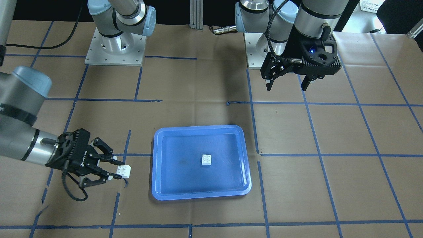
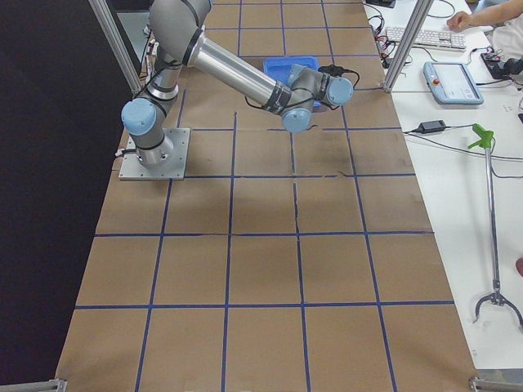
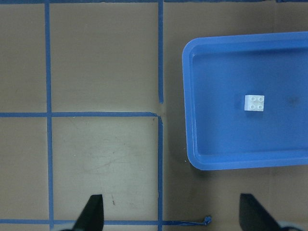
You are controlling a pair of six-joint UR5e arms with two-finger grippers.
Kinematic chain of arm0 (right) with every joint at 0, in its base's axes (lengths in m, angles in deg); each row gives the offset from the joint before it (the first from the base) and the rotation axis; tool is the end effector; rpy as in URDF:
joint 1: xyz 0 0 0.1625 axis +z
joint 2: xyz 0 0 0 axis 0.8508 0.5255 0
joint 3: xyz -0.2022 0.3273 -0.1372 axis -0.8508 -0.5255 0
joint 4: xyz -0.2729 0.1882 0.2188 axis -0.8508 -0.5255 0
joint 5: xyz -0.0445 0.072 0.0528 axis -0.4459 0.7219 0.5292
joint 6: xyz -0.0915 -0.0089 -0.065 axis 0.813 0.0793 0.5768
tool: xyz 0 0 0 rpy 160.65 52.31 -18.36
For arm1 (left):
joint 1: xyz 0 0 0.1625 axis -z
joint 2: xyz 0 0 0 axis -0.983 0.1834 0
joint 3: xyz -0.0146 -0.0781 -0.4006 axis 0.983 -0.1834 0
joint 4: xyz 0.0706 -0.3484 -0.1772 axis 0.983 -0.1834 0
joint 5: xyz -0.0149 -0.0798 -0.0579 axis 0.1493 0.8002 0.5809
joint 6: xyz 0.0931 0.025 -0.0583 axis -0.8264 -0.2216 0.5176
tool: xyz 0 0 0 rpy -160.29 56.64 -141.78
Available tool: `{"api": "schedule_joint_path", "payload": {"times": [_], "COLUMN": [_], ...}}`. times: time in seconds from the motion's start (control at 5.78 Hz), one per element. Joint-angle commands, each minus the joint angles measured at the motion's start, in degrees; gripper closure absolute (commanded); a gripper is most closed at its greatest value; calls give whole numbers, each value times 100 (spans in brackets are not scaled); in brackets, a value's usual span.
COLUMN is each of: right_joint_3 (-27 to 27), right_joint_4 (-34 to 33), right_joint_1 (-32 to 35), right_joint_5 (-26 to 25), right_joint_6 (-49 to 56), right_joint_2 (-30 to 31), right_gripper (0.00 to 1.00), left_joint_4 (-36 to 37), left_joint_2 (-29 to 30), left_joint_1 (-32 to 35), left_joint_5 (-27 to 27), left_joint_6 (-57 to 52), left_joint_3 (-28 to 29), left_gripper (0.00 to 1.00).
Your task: Assemble white blocks and place on blue tray
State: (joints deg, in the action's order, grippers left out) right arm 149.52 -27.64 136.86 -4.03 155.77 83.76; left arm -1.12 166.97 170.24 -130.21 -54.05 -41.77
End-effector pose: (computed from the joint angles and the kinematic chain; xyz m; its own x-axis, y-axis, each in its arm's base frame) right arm 0.0886 -0.6226 0.2507 -0.0595 -0.9979 0.0247 -0.7254 0.0263 -0.6878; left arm -0.1385 -0.4696 0.4653 -0.9999 -0.0084 -0.0103 -0.0074 0.9951 -0.0988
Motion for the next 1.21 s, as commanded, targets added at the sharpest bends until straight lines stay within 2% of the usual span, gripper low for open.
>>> {"api": "schedule_joint_path", "payload": {"times": [0.0,0.17,0.35,0.69,1.04], "right_joint_3": [851,1246,1520,1584,1584], "right_joint_4": [-2230,-3112,-3704,-4131,-4141], "right_joint_1": [814,1105,1343,1529,1626], "right_joint_5": [10,2,-51,-86,-78], "right_joint_6": [-1666,-2153,-2367,-2430,-2430], "right_joint_2": [12,-67,-198,-602,-744], "right_gripper": [74,74,74,74,74], "left_joint_4": [2,2,2,2,2], "left_joint_2": [-3,-12,-12,-12,-12], "left_joint_1": [-11,-2,-2,-2,-2], "left_joint_5": [-7,-7,-7,-16,-7], "left_joint_6": [9,9,9,9,9], "left_joint_3": [0,0,0,0,0], "left_gripper": [0,0,0,0,0]}}
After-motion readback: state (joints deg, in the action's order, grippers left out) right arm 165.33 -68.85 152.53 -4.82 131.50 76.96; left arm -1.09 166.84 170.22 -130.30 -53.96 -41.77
